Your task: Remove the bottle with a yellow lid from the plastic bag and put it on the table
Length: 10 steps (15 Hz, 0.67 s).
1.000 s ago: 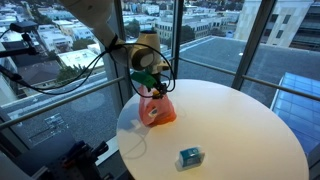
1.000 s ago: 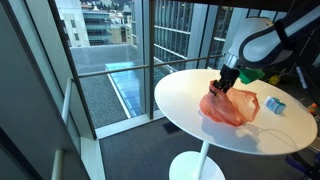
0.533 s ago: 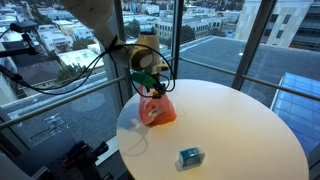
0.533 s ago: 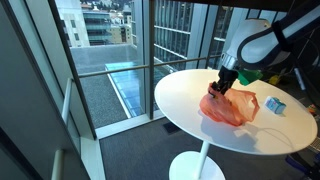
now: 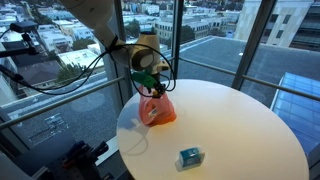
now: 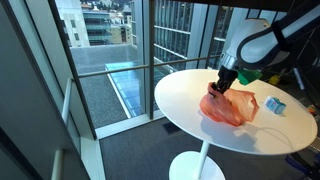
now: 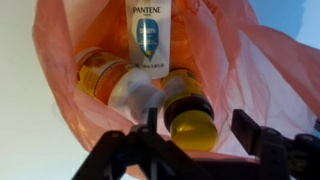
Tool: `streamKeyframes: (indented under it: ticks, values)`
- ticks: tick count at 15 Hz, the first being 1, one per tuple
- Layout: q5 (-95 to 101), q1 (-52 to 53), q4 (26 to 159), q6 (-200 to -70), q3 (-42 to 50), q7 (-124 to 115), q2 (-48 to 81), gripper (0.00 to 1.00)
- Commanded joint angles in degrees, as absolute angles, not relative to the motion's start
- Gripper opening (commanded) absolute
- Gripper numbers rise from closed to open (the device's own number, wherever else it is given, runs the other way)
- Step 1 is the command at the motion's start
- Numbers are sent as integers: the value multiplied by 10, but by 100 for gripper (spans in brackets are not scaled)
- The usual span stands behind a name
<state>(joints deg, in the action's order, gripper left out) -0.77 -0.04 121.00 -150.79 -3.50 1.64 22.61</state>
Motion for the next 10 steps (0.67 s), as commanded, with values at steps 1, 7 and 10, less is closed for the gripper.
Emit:
streamKeyframes:
  ticks: [1, 7, 10]
  values:
    - [-12, -3, 1197, -1501, -35, 34, 227, 76]
    - [-13, -4, 1192, -1501, -33, 34, 229, 66]
    - [-13, -5, 1190, -1500, -31, 33, 229, 56]
